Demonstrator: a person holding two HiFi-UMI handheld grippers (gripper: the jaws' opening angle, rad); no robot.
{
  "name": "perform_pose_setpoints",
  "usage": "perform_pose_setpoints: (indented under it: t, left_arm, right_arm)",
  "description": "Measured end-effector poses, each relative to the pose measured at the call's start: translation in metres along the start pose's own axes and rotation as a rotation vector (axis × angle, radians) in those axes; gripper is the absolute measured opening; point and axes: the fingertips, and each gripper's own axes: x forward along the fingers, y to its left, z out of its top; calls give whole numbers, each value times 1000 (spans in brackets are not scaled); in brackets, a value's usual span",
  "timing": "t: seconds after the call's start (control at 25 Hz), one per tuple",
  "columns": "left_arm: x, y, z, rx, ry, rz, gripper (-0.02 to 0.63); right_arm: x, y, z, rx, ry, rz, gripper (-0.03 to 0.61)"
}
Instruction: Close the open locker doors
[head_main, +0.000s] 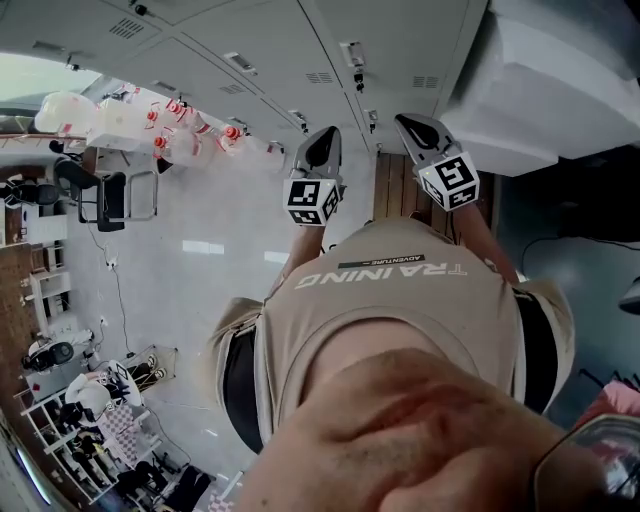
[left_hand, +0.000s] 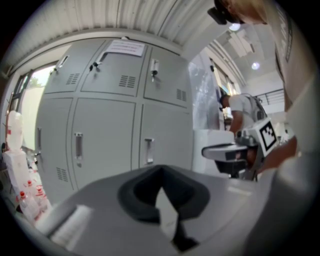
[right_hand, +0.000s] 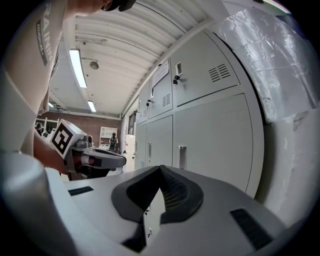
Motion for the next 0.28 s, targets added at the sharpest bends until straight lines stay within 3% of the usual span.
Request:
perform_pose_setpoints:
  t: [0.28]
  left_arm:
    - [-4,13,-12,-108,-17,75,0]
  right_arm:
    - [6,-7,2,-81,17,-8,14]
